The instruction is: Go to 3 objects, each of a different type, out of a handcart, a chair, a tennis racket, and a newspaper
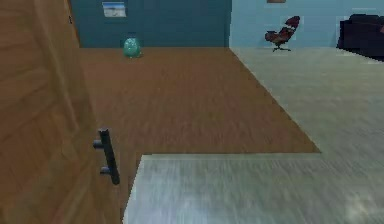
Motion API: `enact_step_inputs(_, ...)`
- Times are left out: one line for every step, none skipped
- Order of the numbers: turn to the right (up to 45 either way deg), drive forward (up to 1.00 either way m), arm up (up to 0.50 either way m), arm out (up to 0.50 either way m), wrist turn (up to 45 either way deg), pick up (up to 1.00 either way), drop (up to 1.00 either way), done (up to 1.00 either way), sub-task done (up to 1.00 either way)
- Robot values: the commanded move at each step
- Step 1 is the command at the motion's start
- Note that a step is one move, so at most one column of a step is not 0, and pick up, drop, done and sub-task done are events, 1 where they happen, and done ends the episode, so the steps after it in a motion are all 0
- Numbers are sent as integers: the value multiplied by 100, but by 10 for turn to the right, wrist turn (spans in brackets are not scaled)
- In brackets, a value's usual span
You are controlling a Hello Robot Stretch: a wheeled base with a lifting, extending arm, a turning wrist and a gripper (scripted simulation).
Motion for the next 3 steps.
enact_step_inputs(300, 0, 0, 0, 0, 0, 0, 0, 0)
enact_step_inputs(0, 50, 0, 0, 0, 0, 0, 0, 0)
enact_step_inputs(450, 0, 0, 0, 0, 0, 0, 0, 0)
